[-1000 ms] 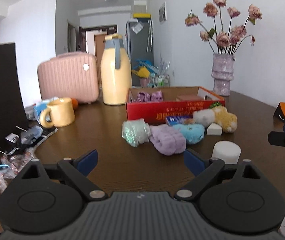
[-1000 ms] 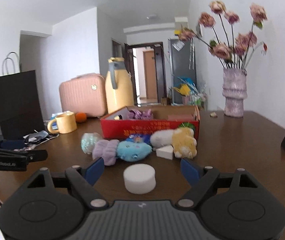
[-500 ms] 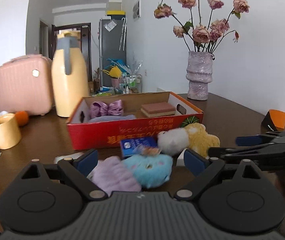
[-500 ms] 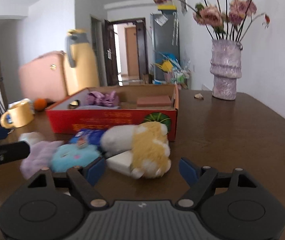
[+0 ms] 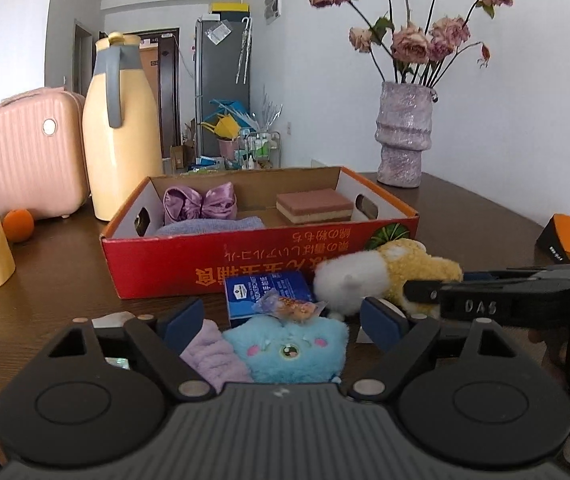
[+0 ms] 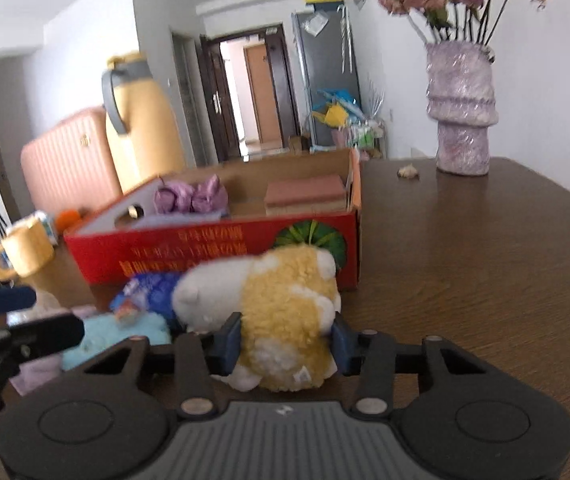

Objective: Organize soft objects
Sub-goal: 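Move both grippers back to the pile and grasp the yellow-white plush, then carry the yellow-white plush into the box and open both grippers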

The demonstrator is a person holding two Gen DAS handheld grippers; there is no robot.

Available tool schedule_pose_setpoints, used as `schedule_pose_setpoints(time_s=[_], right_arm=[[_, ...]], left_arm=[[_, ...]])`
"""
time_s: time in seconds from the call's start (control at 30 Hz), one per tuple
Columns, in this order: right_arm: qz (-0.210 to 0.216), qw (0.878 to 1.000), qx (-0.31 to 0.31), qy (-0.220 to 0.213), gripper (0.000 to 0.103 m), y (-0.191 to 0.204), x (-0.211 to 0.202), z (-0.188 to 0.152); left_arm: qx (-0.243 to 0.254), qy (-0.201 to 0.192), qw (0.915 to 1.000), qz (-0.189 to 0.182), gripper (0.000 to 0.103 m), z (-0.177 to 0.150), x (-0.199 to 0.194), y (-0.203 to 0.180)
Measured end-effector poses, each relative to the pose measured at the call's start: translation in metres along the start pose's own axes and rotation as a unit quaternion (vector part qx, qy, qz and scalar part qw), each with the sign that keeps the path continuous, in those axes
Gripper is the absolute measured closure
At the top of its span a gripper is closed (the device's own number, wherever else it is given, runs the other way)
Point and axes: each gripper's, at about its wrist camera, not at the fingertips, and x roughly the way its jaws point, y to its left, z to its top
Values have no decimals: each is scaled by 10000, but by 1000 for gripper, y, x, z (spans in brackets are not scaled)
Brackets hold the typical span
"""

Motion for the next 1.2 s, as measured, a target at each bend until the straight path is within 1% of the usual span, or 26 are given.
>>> schedule_pose_setpoints(time_s=[0.07,0.13,0.23,0.3,0.37,0.4,0.47,0.53,0.6,0.67,0.77,0.83,0.93,0.97,1.07,1.13,1.17,1.2], right_arm=[[-130,9997,-37,-227,60,2,-15,3],[-137,9990,-23,-420,60,5,-34,6],[-1,9982,-118,-583,60,17,-66,7],[205,9976,-212,-633,60,32,-89,1],[564,9963,-289,-581,60,48,-109,-13],[738,9955,-304,-513,60,57,-116,-21],[1028,9938,-323,-288,60,75,-126,-41],[1173,9923,-400,-68,60,92,-130,-59],[1274,9908,-434,120,60,105,-132,-76],[1334,9894,-536,187,60,115,-135,-89],[1250,9895,-619,373,58,125,-136,-100],[1168,9898,-739,343,56,132,-138,-106],[1186,9906,-625,288,54,130,-145,-108],[1202,9908,-576,257,53,128,-147,-107],[1136,9921,-486,191,53,122,-152,-106],[1172,9921,-414,187,53,120,-152,-105],[1202,9918,-389,192,53,119,-152,-105],[1207,9917,-383,217,53,118,-152,-106]], left_arm=[[-8,-73,10000,-16,15,1,-12,0],[-34,-164,9999,-29,15,2,-28,1],[-133,-247,9996,-61,15,-2,-53,3],[-183,-279,9994,-106,15,-11,-73,6],[-213,-252,9994,-137,14,-23,-88,11],[-289,-188,9992,-223,14,-32,-96,17],[-577,59,9977,-341,14,-47,-105,29],[-964,302,9942,-372,16,-64,-114,44],[-1172,423,9916,-358,16,-78,-123,57],[-1287,546,9896,-327,16,-87,-128,65],[-1372,606,9882,-310,16,-95,-134,70],[-1466,573,9868,-374,16,-96,-136,73],[-1564,506,9849,-545,17,-95,-139,75],[-1583,509,9843,-597,17,-95,-138,74],[-1653,607,9818,-716,26,-95,-132,72],[-1701,688,9796,-824,33,-97,-128,72],[-1719,702,9789,-856,35,-98,-127,71],[-1752,705,9779,-894,39,-98,-126,72]])
